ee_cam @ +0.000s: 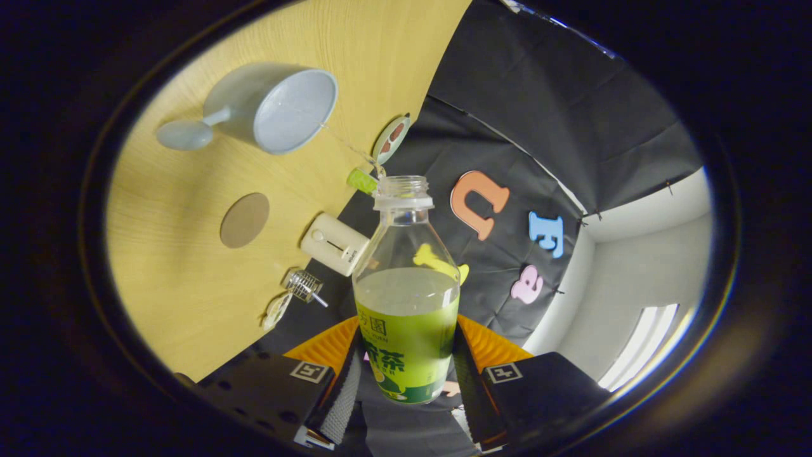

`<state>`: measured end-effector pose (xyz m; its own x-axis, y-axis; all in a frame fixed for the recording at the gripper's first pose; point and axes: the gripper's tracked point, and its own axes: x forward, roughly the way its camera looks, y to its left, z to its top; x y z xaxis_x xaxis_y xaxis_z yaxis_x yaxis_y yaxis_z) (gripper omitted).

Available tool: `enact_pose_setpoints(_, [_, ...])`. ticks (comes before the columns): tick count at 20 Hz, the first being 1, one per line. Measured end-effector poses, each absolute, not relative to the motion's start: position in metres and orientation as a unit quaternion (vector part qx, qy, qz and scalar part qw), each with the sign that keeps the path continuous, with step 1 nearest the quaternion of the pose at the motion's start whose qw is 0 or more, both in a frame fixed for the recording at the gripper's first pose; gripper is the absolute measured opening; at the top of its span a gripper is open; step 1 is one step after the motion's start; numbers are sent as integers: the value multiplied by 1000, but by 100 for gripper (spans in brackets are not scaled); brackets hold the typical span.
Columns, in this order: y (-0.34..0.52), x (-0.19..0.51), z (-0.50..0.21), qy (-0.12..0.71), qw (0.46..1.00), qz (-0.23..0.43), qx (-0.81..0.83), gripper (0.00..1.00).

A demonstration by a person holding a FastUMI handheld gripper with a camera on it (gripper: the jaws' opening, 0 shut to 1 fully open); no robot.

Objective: Take the bottle from table, then pour the juice into the cup, finally place the bottle on the coaster

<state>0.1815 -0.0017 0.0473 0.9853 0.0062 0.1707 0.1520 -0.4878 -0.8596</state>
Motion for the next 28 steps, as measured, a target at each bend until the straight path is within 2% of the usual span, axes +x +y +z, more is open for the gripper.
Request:
enact_pose_setpoints(19, [23, 178, 77, -92, 429, -81, -895, 75])
enact_pose_setpoints(28, [27, 176, 76, -82, 389, -69, -915, 75])
